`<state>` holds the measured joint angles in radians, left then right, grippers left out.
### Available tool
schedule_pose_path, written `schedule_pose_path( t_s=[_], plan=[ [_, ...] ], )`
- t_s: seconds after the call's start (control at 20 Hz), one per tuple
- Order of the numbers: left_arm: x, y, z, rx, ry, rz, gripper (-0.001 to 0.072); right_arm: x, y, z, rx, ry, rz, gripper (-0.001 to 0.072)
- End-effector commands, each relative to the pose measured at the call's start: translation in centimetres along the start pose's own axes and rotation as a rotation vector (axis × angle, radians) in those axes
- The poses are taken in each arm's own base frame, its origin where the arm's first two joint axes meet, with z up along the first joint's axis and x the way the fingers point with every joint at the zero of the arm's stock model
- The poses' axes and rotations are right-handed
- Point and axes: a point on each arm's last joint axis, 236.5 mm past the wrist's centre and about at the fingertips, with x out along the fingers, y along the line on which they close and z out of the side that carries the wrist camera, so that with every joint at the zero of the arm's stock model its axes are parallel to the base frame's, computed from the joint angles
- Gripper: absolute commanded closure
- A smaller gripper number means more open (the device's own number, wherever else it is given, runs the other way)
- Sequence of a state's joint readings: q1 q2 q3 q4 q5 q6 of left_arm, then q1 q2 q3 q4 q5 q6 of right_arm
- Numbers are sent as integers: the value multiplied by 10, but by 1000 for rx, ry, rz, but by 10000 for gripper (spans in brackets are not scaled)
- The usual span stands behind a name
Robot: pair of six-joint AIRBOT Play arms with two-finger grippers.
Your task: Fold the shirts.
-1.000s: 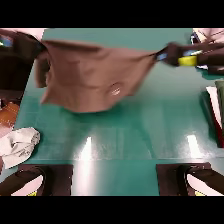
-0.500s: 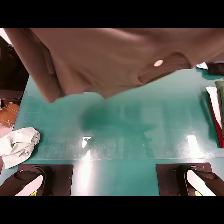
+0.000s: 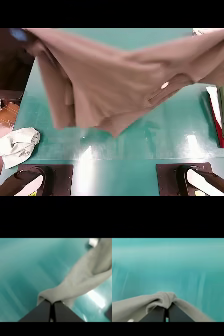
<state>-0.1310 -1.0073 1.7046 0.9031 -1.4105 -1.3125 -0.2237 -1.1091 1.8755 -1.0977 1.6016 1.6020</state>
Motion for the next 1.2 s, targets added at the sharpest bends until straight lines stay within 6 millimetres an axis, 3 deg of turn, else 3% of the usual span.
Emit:
schedule_pose_path(
  t_s=[0.0, 0.1, 0.2, 0.35, 0.5, 0.6, 0.7, 0.8, 1.0, 1.15],
  plan=[
    [78, 51, -82, -167, 197, -22, 684, 97, -11, -45, 21, 267, 55, 695],
    [125, 92, -123, -268, 234, 27, 684, 152, -19, -58, 59, 320, 66, 695],
    [161, 130, -142, -329, 229, 85, 684, 196, -30, -65, 100, 328, 61, 694],
    [191, 164, -133, -400, 167, 131, 684, 231, -42, -72, 142, 336, 47, 694],
    [193, 179, -103, -375, 72, 169, 674, 235, -47, -67, 146, 334, 43, 694],
    [185, 177, -81, -338, 41, 171, 200, 230, -50, -58, 147, 314, 39, 694],
    [176, 164, -69, -332, 58, 144, 178, 220, -52, -52, 141, 313, 38, 693],
    [169, 144, -79, -364, 144, 92, 179, 209, -57, -47, 135, 316, 34, 693],
    [167, 114, -151, -476, 381, 17, 179, 193, -66, -39, 145, 292, 19, 693],
    [177, 71, -219, -541, 480, 2, 179, 185, -70, -36, 112, 276, -9, 694]
  ],
)
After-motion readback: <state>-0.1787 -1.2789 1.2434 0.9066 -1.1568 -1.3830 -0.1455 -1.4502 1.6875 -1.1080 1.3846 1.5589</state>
